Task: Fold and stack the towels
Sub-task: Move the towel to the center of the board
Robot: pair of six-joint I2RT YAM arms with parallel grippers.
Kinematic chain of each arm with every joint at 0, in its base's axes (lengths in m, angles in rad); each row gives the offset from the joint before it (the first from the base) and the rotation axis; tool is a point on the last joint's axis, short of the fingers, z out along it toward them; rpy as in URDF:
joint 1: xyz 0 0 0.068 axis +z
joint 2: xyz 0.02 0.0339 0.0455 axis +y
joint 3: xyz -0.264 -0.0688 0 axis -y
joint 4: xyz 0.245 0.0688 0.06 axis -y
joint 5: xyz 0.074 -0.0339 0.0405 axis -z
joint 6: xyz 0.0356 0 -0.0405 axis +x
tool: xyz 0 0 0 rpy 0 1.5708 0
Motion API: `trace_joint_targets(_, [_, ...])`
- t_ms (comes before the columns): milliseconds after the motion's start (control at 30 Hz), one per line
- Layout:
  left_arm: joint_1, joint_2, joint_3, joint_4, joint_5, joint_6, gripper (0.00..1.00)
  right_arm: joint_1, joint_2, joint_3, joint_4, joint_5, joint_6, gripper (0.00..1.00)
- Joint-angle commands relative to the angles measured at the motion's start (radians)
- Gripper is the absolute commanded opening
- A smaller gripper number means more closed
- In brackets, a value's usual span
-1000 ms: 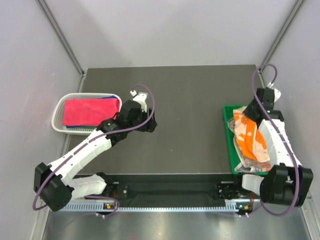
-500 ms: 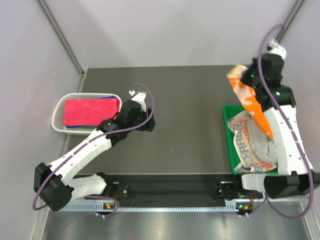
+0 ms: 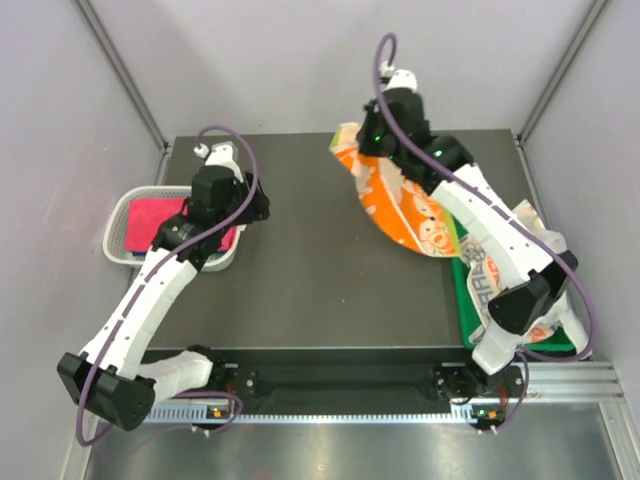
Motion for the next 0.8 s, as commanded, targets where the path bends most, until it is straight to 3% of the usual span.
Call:
trace_joint_targets(0, [0.048, -0.024, 0.071, -0.037, -0.021, -0.01, 0.65, 0.141, -0.043, -0.112, 0.081, 0.048, 0.03, 0.0])
trace_joint_targets(167, [0.062, -0.026, 0.051, -0.02, -0.044, -0.035, 0.65, 0.329, -0.167, -0.462, 0.224, 0.055, 0.117, 0.0])
trace_joint_targets(300, [0.064, -0.004, 0.018, 0.009, -0.012, -0.033, 0.65, 0.558, -0.213, -0.721, 0.307, 0.043, 0.188, 0.0])
trace_joint_targets(400, [0.066, 0.031, -0.033, 0.072, 0.072, -0.026, 0.65, 0.722, -0.207, -0.798, 0.318, 0.02, 0.234, 0.0])
trace_joint_targets(567, [0.035, 0.152, -0.093, 0.154, 0.224, -0.046, 0.64, 0.961, -0.18, -0.807, 0.162, 0.132, 0.366, 0.01])
trace_joint_targets(667, [-0.043, 0.23, -0.099, 0.167, 0.192, -0.035, 0.65, 1.031, -0.193, -0.849, 0.083, 0.143, 0.49, 0.16])
trace_joint_targets(767, [-0.079, 0.313, -0.11, 0.181, 0.155, -0.053, 0.66, 1.044, -0.28, -0.915, 0.022, 0.198, 0.594, 0.39])
